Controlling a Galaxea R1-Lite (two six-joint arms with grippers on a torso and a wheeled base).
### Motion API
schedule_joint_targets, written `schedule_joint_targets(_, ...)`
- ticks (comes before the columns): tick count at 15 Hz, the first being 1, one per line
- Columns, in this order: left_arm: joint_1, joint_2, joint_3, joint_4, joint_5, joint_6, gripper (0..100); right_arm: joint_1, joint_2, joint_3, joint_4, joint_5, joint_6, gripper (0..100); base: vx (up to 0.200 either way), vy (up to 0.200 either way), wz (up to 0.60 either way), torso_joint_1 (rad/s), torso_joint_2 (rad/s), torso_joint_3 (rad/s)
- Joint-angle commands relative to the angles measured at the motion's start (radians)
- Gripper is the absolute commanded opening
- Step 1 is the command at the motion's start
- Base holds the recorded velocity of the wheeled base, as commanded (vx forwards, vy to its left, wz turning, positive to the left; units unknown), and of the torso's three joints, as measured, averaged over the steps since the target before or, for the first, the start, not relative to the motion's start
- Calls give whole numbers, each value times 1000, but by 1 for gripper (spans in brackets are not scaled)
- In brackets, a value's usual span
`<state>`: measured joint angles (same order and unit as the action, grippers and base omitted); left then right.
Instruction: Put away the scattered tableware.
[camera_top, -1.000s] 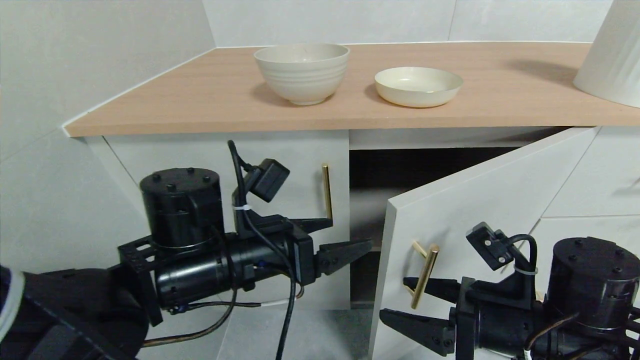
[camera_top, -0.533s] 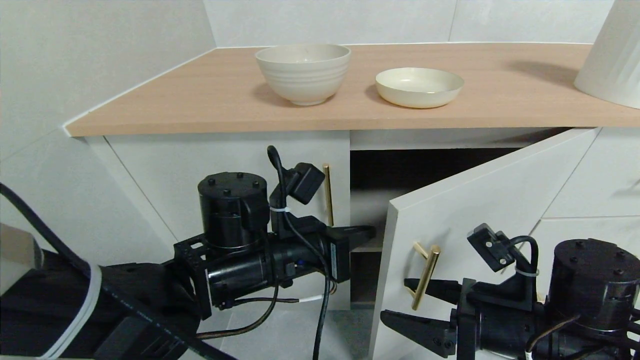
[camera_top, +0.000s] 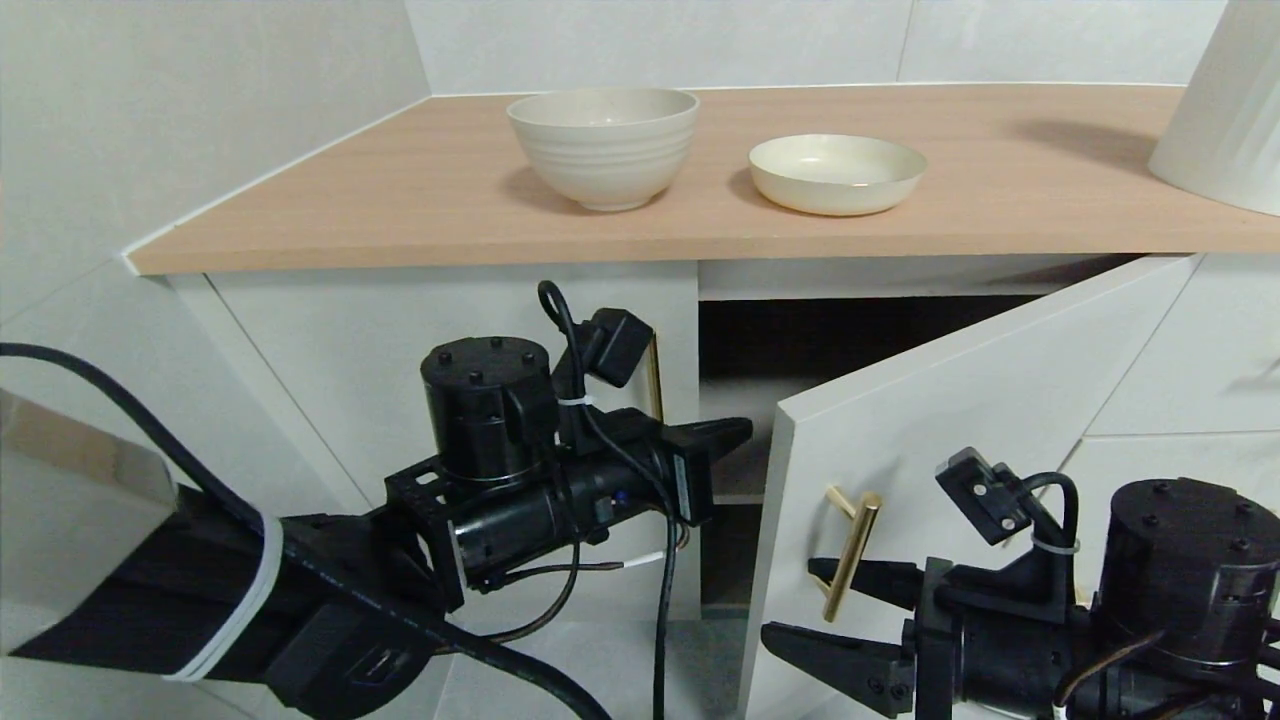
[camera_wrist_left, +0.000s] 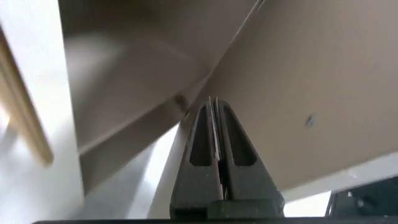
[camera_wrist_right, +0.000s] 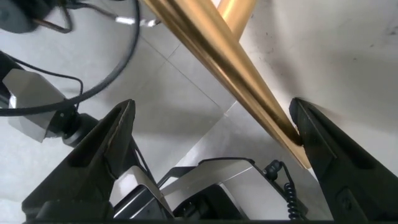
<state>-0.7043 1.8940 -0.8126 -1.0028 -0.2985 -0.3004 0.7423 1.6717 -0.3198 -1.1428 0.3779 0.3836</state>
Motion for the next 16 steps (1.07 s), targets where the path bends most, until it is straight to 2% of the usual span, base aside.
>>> schedule_joint_targets(1,-14,48,23,-37,-36,-2,0,-4,-7,-1,-12,-4,0,100,0,0,0,0,0,0)
schedule_joint_targets(5,-23,60,24,-43,-71,-5,0,-41,-63,-2,-18,-8,-2,100,0,0,0,0,0,0)
schedule_joint_targets(6,-37,62,24,-65,-91,-8,0,-87,-92,-7,-18,-10,-3,100,0,0,0,0,0,0)
schedule_joint_targets(8,-50,69,24,-91,-93,-9,0,-132,-107,-10,-15,-10,-25,100,0,0,0,0,0,0)
schedule_joint_targets(10,-58,73,24,-100,-94,-40,0,-161,-159,-7,24,-10,-77,100,0,0,0,0,0,0)
schedule_joint_targets(12,-58,71,24,-100,-94,-57,0,-159,-242,-7,144,-10,-106,100,0,0,0,0,0,0)
schedule_joint_targets(13,-58,71,23,-100,-96,-59,0,-149,-348,-7,314,-40,-152,100,0,0,0,0,0,0)
schedule_joint_targets(14,-58,71,24,-100,-100,-59,0,-130,-414,-10,411,-83,-158,100,0,0,0,0,0,0)
schedule_joint_targets(16,-58,83,29,-100,-105,-59,0,-110,-527,-13,518,-108,-160,100,0,0,0,0,0,0)
